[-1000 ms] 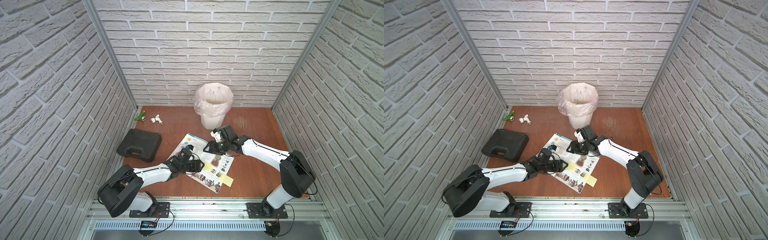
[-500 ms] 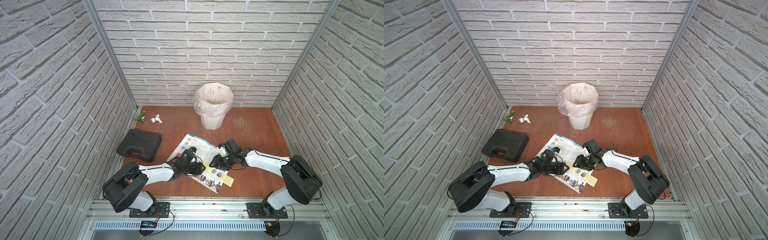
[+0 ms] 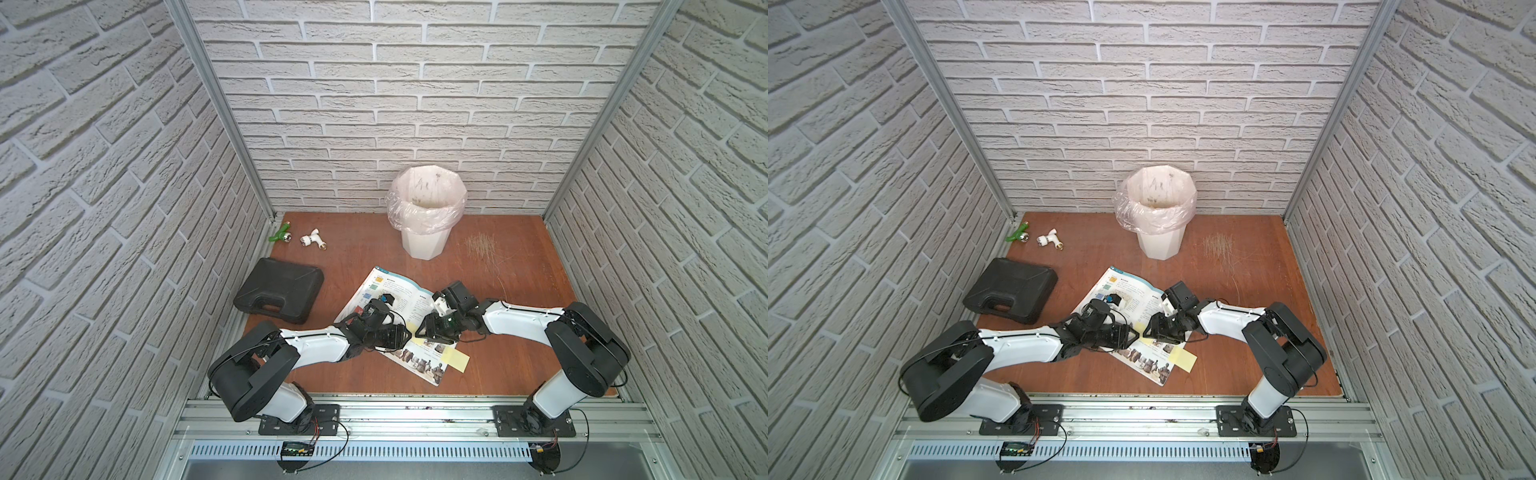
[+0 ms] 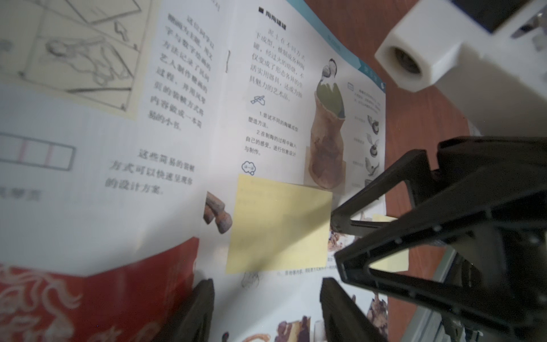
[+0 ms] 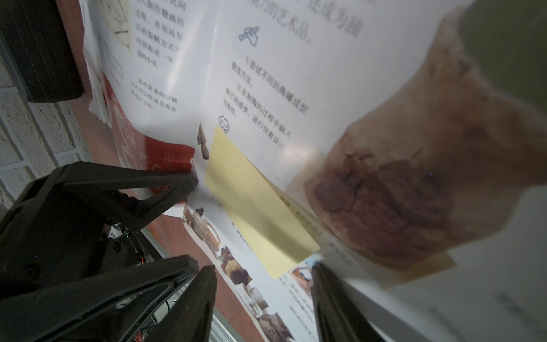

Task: Peel off the used sticky note
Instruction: Tear off the note from the book.

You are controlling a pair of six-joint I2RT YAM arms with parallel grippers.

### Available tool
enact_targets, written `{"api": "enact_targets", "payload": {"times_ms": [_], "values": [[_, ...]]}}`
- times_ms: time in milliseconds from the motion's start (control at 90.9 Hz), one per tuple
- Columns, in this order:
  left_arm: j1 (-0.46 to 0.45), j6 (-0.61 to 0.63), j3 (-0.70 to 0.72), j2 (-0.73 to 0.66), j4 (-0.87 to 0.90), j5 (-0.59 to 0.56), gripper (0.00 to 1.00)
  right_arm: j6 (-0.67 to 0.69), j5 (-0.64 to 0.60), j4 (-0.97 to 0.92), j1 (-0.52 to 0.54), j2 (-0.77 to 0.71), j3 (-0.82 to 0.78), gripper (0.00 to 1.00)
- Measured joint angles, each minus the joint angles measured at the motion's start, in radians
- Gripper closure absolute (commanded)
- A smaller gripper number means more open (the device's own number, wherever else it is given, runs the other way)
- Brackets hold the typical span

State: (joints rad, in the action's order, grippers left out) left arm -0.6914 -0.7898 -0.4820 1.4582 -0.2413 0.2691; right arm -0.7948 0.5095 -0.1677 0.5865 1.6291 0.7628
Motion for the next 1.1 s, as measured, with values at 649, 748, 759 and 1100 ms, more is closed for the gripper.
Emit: {"api": "enact_targets", "payload": {"times_ms": [649, 748, 759, 1100], "values": [[0.000, -0.007, 0.013, 0.006, -0.037, 0.000, 0.50, -0.245, 0.063, 0.368, 0.001, 0.077, -0.086, 0.72], [0.000, -0.007, 0.015, 0.006, -0.043, 0.000, 0.50, -0.279, 0.064, 0.405, 0.002, 0.095, -0.087, 0.80], [0.000, -0.007, 0.016, 0.006, -0.043, 0.000, 0.50, -0.283, 0.064, 0.411, 0.002, 0.097, -0.087, 0.81], [0.000, -0.008, 0.030, 0.007, -0.074, -0.001, 0.51, -0.381, 0.063, 0.530, 0.005, 0.112, -0.103, 0.97]]}}
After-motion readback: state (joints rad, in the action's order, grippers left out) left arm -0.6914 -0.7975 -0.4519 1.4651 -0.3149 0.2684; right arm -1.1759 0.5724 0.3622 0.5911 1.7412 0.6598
